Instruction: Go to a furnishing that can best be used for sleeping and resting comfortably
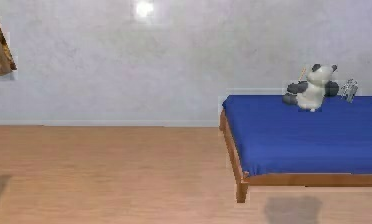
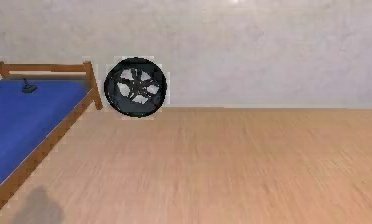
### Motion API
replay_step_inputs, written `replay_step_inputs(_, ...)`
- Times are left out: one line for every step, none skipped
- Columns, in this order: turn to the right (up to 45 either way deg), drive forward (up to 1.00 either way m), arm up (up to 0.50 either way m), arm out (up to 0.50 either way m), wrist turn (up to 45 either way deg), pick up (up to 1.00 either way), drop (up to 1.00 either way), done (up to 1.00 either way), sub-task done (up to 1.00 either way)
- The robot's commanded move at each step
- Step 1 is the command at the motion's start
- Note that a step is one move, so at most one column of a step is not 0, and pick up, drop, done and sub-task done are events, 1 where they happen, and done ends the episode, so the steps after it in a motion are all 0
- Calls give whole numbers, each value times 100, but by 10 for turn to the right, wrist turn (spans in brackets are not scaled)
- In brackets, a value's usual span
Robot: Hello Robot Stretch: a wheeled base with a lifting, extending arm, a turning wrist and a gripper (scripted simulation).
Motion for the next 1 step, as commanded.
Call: replay_step_inputs(0,55,0,0,0,0,0,0,0)
